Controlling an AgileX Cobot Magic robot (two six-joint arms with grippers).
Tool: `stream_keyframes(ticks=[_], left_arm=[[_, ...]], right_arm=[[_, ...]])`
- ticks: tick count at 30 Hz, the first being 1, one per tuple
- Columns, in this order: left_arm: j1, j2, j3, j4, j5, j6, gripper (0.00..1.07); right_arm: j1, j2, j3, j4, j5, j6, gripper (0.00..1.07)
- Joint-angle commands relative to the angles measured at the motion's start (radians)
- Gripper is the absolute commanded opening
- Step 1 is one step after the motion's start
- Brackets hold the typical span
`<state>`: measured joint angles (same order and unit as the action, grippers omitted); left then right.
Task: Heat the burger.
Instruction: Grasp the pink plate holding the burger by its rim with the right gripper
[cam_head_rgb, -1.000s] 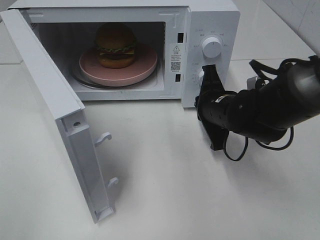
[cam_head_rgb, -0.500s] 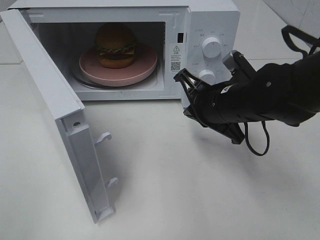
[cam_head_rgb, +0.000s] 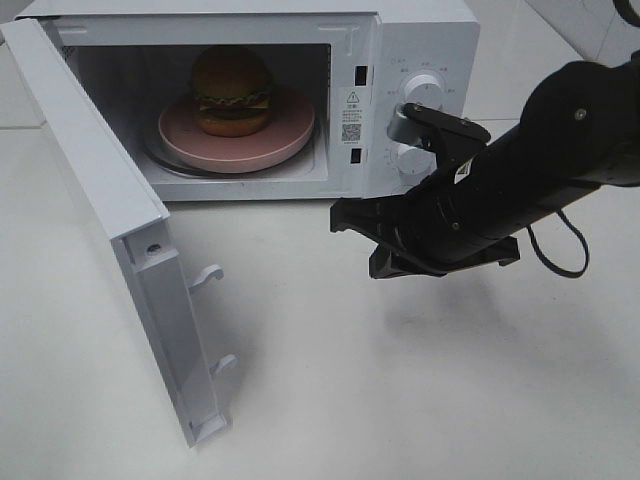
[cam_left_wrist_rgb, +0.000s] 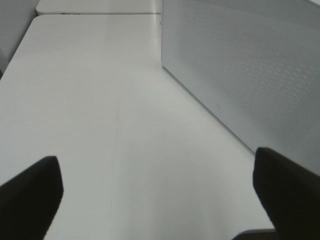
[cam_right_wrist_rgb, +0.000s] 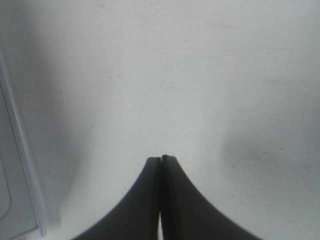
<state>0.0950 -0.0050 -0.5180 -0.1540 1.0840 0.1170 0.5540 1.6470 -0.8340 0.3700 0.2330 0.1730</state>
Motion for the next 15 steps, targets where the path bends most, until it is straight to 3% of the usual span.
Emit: stream_keyframes(ticks=[1, 4, 6, 15], left_arm=[[0.003, -0.008, 0.001, -0.002, -0.011, -0.006, 0.98], [0.003, -0.008, 0.001, -0.002, -0.011, -0.006, 0.98], [0.003, -0.008, 0.001, -0.002, -0.011, -0.006, 0.98], [0.003, -0.008, 0.001, -0.002, -0.011, -0.006, 0.98]], right_arm=[[-0.006, -0.012, -0.053, -0.089, 0.14, -0.115, 0.02], [-0.006, -0.012, -0.064, -0.096, 0.168, -0.145, 0.02], [-0.006, -0.012, -0.104, -0.098, 0.275, -0.332, 0.02], [-0.006, -0.012, -0.185, -0.178, 0.487, -0.701, 0.03]])
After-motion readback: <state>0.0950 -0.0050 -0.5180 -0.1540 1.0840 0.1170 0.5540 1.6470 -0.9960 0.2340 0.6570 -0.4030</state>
